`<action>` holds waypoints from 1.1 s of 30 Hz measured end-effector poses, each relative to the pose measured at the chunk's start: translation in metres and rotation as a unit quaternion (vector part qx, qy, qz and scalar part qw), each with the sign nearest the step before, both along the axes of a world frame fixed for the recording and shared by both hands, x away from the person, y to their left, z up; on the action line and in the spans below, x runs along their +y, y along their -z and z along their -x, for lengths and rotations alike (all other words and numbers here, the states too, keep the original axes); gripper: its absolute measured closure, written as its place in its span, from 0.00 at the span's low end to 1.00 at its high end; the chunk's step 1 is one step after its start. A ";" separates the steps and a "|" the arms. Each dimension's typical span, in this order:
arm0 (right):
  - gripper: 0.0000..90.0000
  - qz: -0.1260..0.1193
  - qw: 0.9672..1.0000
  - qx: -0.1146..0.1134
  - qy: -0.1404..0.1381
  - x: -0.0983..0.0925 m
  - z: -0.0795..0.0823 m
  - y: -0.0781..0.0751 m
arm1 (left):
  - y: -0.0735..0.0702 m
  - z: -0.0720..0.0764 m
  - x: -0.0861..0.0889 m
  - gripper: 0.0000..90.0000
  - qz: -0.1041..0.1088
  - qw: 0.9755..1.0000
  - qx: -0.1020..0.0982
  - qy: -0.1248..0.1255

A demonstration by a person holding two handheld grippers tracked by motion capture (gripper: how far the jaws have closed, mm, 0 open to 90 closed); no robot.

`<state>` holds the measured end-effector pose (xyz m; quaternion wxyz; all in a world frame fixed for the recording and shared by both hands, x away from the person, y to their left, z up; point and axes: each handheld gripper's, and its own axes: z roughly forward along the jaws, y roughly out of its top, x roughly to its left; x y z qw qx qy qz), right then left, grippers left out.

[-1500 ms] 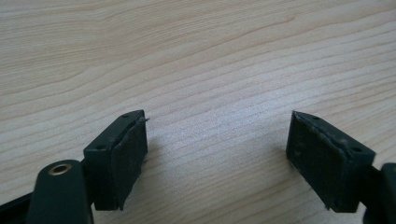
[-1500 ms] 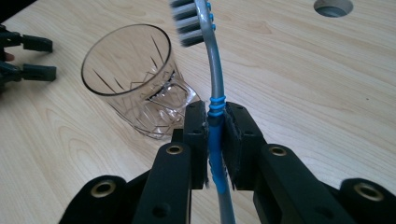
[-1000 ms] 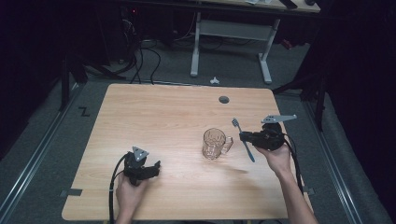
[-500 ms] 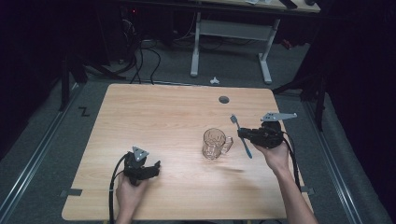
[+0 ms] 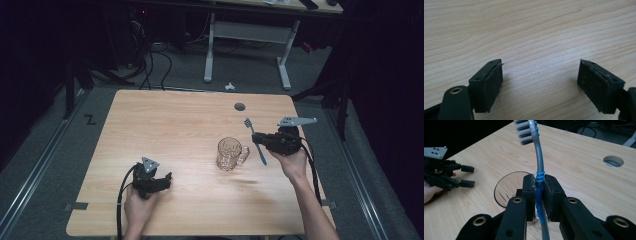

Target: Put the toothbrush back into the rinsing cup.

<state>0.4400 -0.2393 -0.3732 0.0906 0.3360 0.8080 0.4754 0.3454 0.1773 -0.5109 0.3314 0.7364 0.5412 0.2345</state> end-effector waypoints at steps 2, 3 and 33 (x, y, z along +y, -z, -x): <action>0.89 -0.003 1.000 -0.002 0.000 0.001 0.000 -0.001 | 0.000 0.000 0.000 0.23 0.000 1.000 0.000 0.000; 0.89 -0.004 1.000 -0.003 0.000 0.001 0.000 -0.002 | 0.000 0.000 0.000 0.23 0.000 1.000 0.000 0.000; 0.89 -0.021 0.999 -0.036 -0.003 0.021 -0.011 -0.018 | 0.000 0.000 0.000 0.23 0.000 1.000 0.000 0.000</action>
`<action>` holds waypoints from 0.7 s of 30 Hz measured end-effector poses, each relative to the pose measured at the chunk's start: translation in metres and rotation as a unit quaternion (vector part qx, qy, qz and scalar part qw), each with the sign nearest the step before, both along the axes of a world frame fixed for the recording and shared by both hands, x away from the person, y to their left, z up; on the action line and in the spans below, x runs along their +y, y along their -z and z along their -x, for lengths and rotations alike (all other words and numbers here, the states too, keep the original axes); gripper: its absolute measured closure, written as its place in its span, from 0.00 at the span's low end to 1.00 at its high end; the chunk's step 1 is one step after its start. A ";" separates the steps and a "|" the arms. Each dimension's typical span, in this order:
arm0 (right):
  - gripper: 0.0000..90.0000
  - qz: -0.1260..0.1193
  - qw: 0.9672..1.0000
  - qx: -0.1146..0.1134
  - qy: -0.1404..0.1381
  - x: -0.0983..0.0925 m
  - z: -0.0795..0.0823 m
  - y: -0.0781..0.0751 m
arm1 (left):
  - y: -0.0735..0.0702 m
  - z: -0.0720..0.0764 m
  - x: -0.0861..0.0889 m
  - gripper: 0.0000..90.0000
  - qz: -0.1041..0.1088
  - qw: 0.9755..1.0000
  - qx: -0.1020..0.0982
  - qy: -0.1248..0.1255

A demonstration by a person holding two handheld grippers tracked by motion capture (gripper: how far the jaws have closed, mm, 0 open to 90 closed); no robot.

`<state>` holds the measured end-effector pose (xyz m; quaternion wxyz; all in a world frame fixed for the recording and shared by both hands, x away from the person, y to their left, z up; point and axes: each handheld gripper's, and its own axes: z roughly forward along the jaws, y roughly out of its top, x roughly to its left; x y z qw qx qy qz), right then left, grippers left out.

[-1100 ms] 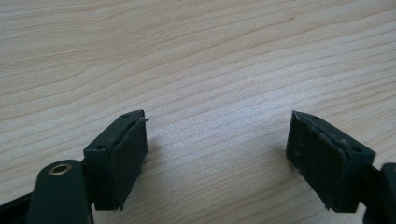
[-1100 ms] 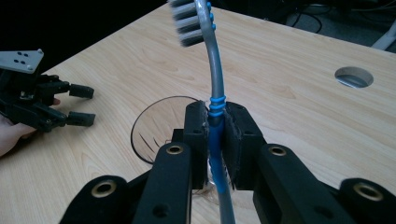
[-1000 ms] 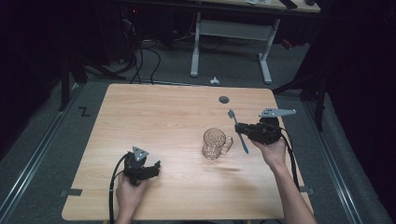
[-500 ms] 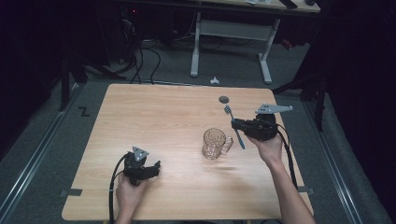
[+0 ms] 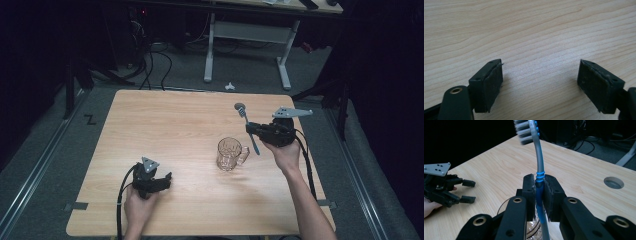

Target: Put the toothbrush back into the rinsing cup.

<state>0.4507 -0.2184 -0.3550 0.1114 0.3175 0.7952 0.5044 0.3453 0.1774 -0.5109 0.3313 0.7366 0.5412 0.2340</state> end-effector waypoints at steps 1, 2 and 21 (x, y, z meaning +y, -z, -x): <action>0.89 -0.001 1.000 0.001 0.001 0.001 -0.001 0.000 | 0.000 0.000 0.000 0.23 0.000 1.000 0.000 0.000; 0.89 -0.001 1.000 0.000 0.000 0.002 -0.001 0.000 | 0.000 0.000 0.000 0.23 0.000 1.000 0.000 0.000; 0.89 -0.016 1.000 -0.006 -0.007 0.022 -0.009 0.001 | 0.000 0.000 0.000 0.23 0.000 1.000 0.000 0.000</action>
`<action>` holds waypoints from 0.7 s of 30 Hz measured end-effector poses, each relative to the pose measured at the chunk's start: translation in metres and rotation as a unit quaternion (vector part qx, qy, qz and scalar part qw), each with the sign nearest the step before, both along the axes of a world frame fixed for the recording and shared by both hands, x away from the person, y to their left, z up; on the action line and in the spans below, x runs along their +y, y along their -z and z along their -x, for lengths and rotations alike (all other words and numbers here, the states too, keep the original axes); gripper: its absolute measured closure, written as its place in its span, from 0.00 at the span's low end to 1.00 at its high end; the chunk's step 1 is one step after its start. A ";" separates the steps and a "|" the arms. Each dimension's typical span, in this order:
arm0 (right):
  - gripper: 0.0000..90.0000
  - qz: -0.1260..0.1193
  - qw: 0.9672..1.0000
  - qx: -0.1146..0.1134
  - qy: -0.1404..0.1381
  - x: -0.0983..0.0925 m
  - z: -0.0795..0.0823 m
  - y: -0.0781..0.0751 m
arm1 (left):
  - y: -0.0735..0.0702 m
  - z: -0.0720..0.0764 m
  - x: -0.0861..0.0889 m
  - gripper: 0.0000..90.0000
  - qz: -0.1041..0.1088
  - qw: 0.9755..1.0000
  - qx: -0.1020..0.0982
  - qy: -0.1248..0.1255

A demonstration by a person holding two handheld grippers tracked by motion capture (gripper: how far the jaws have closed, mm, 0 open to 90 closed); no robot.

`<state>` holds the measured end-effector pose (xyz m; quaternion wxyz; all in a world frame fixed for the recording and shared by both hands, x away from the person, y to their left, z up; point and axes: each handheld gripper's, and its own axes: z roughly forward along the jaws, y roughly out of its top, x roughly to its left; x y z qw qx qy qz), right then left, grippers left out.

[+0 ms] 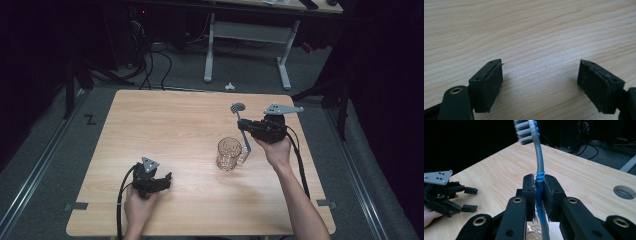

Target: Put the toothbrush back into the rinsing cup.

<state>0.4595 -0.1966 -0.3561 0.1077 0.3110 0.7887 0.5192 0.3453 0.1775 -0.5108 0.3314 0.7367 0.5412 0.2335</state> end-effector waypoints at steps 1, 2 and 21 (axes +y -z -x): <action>0.89 -0.001 1.000 0.000 0.000 0.001 -0.001 0.000 | 0.000 0.000 0.000 0.23 0.000 1.000 0.000 0.000; 0.89 -0.001 1.000 0.001 0.001 0.001 -0.001 0.001 | 0.000 0.000 0.000 0.23 0.000 1.000 0.000 0.000; 0.89 -0.010 1.000 0.002 0.003 0.006 -0.008 0.008 | 0.000 0.000 0.000 0.23 0.000 1.000 0.000 0.000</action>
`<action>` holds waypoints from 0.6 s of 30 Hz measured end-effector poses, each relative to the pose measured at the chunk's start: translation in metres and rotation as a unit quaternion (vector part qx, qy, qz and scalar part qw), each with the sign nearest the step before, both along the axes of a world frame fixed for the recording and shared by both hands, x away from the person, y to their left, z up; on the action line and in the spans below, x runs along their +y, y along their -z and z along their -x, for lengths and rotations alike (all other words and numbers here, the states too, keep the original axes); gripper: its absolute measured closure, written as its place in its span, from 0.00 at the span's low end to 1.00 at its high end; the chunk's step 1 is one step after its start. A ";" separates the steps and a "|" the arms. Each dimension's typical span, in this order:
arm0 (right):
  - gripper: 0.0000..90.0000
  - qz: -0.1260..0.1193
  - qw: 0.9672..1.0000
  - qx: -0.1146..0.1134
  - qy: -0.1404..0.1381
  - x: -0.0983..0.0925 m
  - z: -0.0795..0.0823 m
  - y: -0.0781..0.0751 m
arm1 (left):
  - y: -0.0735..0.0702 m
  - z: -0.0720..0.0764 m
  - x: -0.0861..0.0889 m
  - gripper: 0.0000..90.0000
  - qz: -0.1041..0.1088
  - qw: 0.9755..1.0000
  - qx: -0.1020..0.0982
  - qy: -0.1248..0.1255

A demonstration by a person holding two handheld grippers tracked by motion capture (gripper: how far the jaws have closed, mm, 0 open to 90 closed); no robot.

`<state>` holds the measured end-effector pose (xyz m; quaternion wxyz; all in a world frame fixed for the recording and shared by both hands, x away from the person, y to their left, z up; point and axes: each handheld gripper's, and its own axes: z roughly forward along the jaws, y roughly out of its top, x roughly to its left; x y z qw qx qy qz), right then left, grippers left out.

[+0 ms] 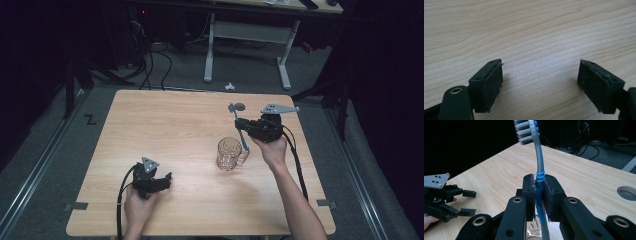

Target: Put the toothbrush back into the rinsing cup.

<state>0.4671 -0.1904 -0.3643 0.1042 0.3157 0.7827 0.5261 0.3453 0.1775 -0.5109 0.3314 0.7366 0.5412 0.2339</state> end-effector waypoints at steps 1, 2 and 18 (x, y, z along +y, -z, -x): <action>0.89 -0.001 1.000 0.000 0.001 0.000 0.000 0.000 | 0.000 0.000 0.000 0.23 0.000 1.000 0.000 0.000; 0.89 -0.001 1.000 0.000 0.001 0.000 0.000 0.000 | 0.000 0.000 0.000 0.23 0.000 1.000 0.000 0.000; 0.89 0.005 1.000 -0.001 0.002 -0.001 0.000 0.002 | 0.000 0.000 0.000 0.23 0.000 1.000 0.000 0.000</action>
